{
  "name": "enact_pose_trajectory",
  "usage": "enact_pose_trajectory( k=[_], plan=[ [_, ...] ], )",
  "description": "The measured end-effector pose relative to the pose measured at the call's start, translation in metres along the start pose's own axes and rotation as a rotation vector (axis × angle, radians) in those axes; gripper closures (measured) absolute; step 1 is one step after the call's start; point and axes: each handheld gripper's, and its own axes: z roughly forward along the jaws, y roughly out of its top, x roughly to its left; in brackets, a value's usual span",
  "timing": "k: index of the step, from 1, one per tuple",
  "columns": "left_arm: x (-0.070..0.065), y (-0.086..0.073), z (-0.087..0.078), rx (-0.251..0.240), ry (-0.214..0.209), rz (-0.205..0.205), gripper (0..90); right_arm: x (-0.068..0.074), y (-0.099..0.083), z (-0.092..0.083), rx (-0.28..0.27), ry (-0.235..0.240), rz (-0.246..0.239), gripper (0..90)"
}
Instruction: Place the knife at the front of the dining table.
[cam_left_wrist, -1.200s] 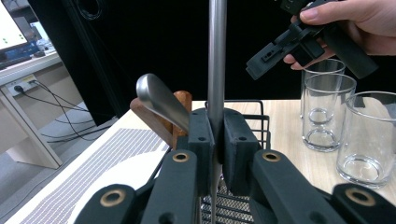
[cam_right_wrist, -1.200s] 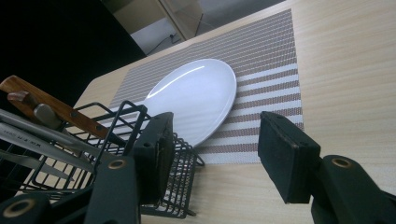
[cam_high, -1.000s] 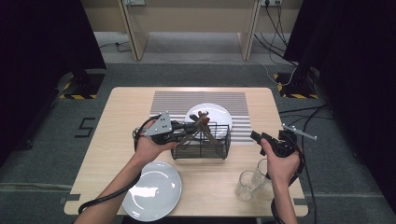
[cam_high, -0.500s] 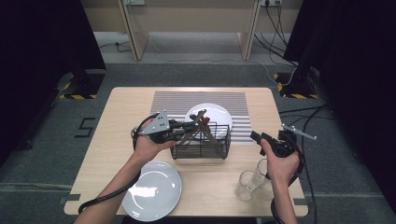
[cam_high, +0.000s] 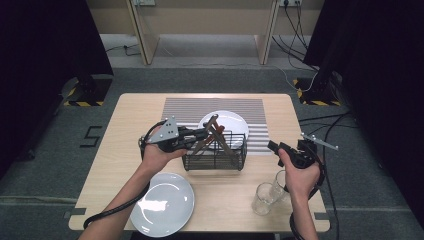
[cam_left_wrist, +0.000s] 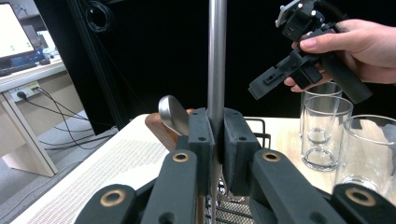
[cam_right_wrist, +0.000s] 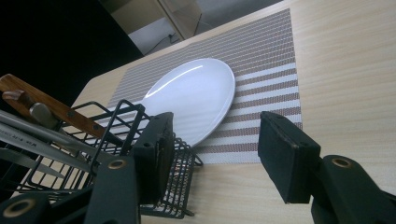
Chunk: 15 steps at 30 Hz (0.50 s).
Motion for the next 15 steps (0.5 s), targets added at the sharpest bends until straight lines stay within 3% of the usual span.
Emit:
enact_pose_trajectory(
  k=[15],
  plan=[
    [0.001,0.003,-0.0018,-0.013,0.004,-0.003,83.0,-0.0009,-0.0002,0.0001,0.0,-0.003,-0.006,45.8]
  ],
)
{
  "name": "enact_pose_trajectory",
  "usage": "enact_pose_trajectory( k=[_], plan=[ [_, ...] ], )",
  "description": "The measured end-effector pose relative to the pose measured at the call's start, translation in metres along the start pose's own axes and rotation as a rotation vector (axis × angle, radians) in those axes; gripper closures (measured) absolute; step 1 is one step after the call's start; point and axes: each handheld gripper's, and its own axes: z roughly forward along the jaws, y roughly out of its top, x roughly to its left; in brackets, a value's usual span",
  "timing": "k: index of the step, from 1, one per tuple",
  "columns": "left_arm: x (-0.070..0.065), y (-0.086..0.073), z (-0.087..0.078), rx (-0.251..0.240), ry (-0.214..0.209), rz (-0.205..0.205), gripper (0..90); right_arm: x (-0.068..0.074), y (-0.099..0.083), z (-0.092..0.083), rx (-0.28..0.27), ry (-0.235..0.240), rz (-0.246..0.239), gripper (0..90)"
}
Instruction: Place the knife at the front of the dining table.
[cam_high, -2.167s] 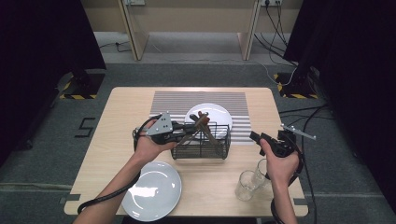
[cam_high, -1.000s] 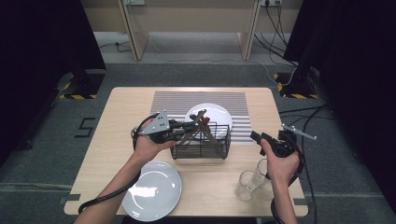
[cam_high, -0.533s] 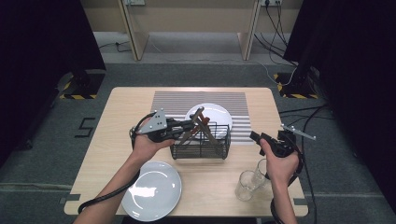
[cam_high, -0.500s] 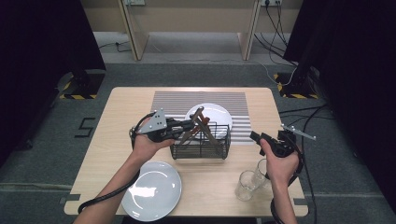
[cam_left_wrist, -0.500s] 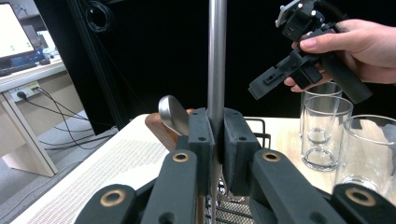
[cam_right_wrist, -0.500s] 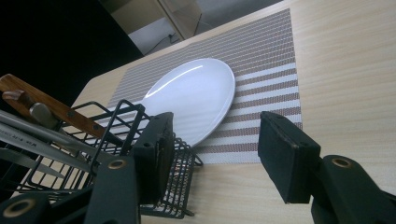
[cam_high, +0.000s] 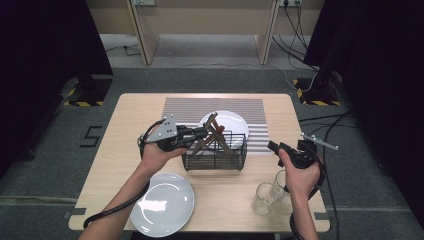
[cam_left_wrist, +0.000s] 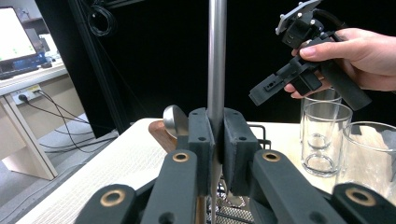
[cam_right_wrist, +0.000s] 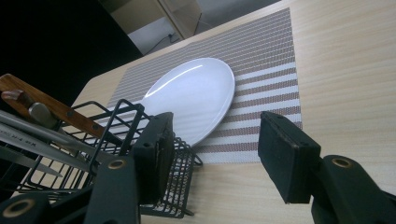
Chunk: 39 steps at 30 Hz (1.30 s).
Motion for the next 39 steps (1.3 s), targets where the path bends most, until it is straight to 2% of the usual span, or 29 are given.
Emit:
enact_pose_trajectory(
  k=[26,39],
  plan=[
    [0.003,0.008,-0.007,-0.023,0.018,0.005,83.0,-0.001,0.0,0.001,-0.002,-0.002,0.001,45.8],
    [0.004,0.016,-0.01,-0.04,0.024,0.02,83.0,-0.001,0.0,0.0,-0.002,-0.004,0.003,45.8]
  ],
)
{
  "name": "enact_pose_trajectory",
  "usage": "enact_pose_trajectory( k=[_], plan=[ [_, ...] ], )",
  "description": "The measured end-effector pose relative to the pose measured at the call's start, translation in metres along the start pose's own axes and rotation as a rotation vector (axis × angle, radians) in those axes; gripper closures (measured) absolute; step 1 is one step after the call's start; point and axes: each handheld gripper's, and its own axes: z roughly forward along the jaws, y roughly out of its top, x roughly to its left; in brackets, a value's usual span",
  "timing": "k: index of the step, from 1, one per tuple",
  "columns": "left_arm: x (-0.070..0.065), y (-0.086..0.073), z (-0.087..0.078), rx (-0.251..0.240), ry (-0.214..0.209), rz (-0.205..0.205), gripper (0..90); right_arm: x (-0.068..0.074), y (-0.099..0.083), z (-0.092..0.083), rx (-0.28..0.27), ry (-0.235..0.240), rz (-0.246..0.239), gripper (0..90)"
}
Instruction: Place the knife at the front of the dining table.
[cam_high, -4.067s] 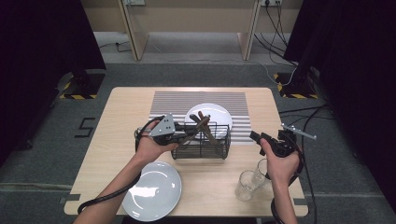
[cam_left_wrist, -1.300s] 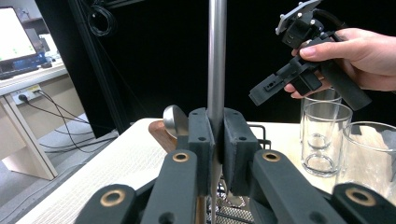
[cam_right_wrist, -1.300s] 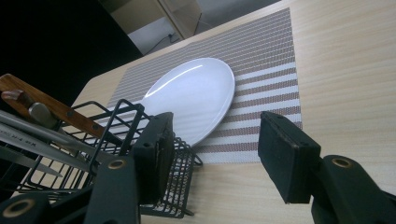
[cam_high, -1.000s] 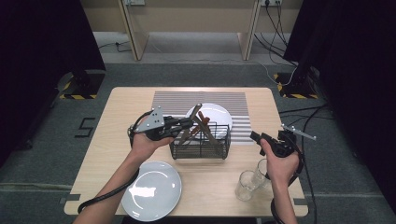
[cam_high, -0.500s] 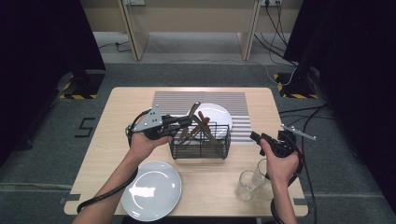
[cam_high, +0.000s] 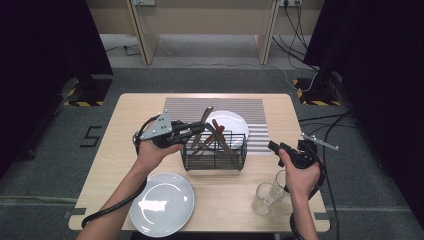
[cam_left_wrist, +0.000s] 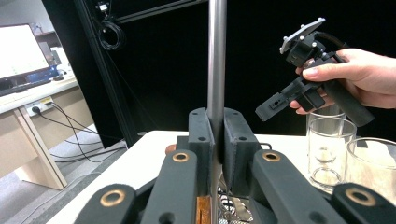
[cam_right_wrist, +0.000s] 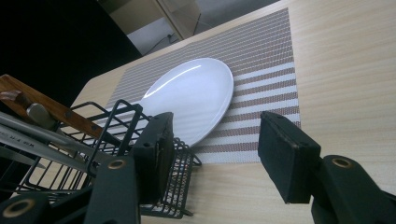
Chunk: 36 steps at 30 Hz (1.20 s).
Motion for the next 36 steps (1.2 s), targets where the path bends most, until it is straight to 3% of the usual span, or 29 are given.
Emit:
enact_pose_trajectory(
  k=[36],
  plan=[
    [0.0054,0.0054,-0.0031,-0.046,0.017,-0.024,83.0,-0.0013,0.0001,-0.0004,-0.003,-0.001,0.005,45.8]
  ],
)
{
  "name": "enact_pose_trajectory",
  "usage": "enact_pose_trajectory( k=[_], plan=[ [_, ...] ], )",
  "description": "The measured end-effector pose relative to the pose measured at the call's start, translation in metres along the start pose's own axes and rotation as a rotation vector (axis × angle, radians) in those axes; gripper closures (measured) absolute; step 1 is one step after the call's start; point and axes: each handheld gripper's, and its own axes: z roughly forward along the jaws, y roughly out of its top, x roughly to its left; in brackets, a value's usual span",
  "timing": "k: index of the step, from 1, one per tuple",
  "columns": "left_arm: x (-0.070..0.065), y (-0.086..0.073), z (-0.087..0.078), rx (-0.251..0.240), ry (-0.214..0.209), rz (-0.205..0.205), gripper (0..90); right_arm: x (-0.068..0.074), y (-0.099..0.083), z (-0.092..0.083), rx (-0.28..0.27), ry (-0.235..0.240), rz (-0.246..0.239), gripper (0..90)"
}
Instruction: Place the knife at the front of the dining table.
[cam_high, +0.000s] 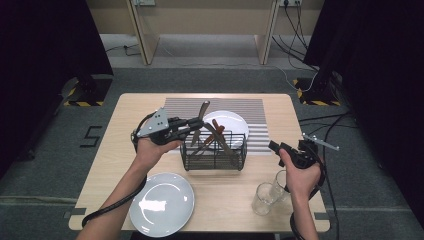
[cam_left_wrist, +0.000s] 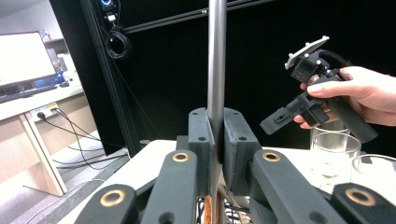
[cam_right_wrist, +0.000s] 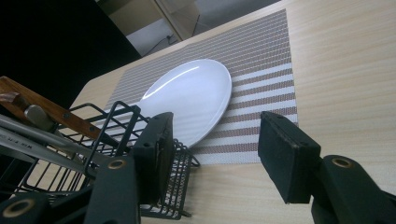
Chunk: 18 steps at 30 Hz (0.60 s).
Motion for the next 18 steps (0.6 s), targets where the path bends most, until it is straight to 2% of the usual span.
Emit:
enact_pose_trajectory(
  k=[18],
  plan=[
    [0.0024,0.0056,-0.0022,-0.025,0.007,-0.011,83.0,-0.0002,0.0002,-0.0004,-0.002,-0.002,0.001,45.8]
  ],
)
